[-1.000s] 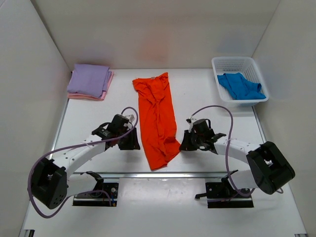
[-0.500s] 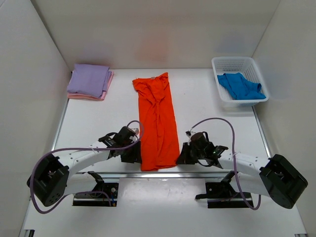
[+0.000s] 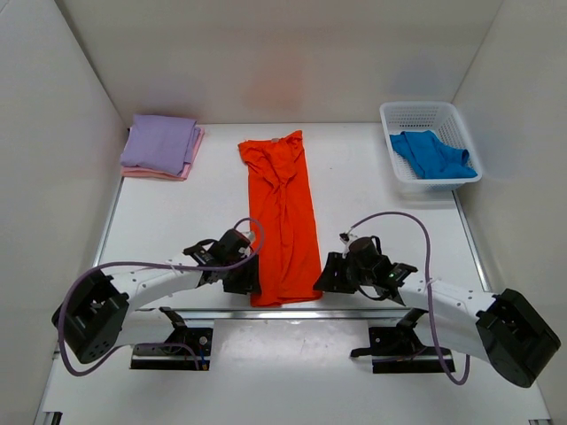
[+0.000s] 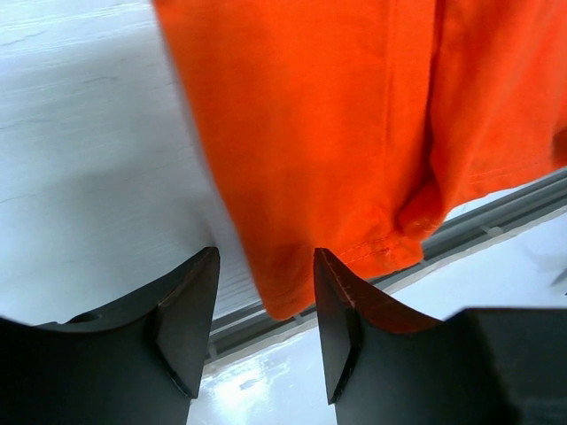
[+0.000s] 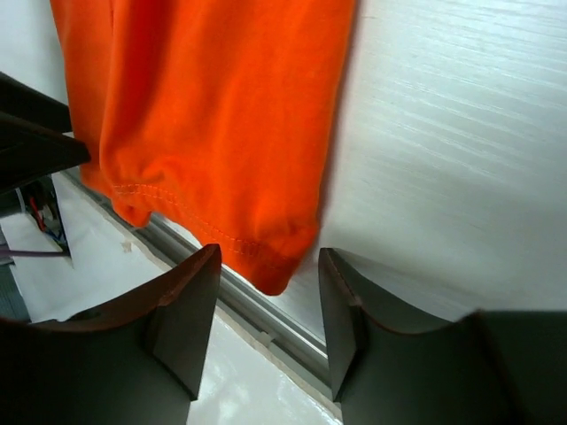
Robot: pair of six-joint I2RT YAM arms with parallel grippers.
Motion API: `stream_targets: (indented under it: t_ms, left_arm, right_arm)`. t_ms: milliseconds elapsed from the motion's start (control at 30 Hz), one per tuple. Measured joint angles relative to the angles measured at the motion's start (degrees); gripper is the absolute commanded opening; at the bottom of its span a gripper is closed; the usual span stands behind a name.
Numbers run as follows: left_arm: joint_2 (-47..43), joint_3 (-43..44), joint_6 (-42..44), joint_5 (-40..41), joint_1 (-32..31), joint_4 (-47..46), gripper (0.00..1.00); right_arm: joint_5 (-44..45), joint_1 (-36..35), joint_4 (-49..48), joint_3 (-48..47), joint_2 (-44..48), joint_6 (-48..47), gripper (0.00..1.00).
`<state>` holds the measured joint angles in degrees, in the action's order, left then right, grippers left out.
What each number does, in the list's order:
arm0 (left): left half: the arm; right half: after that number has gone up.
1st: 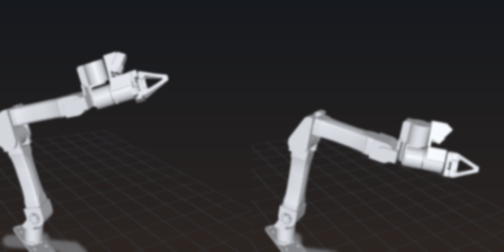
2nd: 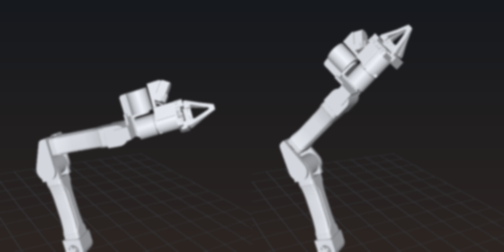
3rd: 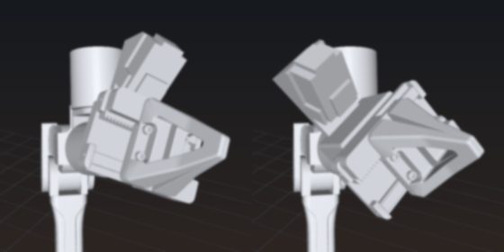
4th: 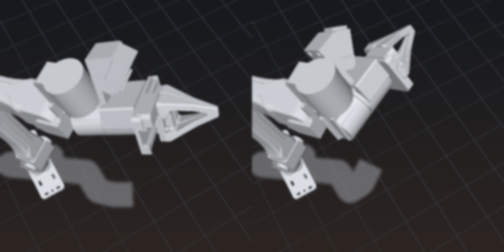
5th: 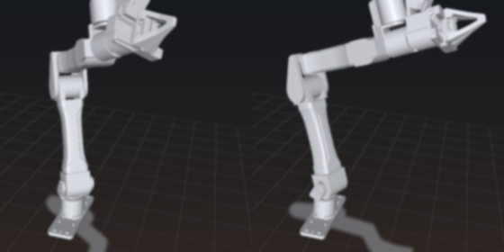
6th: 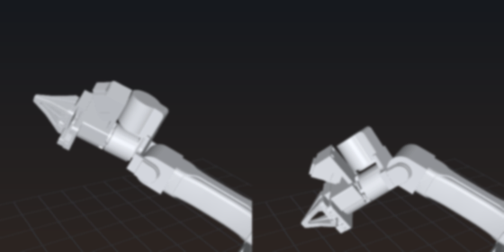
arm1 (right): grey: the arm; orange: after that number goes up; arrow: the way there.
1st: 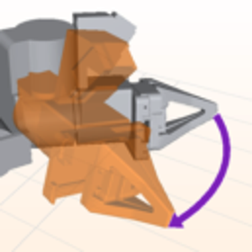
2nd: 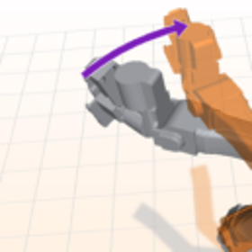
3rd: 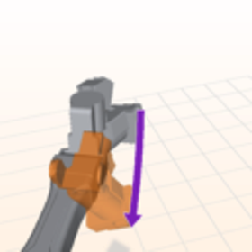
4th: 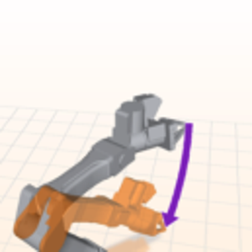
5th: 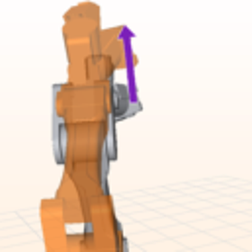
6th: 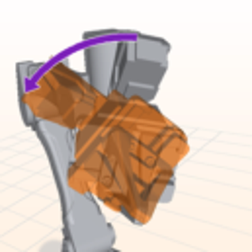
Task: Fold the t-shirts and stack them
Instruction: Rotate the tshirt 90 degrees, then grab the bottom of the folded rectangular tshirt with both arms, then fold the folded rectangular tshirt in 1/3 of the way
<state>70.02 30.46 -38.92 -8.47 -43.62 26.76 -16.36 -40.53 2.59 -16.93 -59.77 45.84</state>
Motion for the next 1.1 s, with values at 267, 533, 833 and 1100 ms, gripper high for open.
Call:
stream_targets:
  t_ms: [267,533,833,1100]
  left_arm:
    - [0.1,-0.3,-2.7,0.2,-1.8,-1.1,0.52]
    - [-3.6,-3.7,-4.8,0.1,-1.9,0.4,0.00]
    - [-3.4,7.9,0.9,-1.4,8.9,7.8,0.00]
    - [9.0,22.9,9.3,-4.4,20.1,9.2,0.00]
  right_arm:
    - [-4.3,-2.1,-4.0,-1.2,-6.8,-0.9,0.24]
    - [-6.5,-3.3,-1.8,-2.3,-9.2,-1.6,0.00]
    - [-12.5,3.9,8.8,-13.7,-10.6,-7.8,0.00]
    - [-18.6,14.5,14.1,-31.8,-25.0,-16.0,0.00]
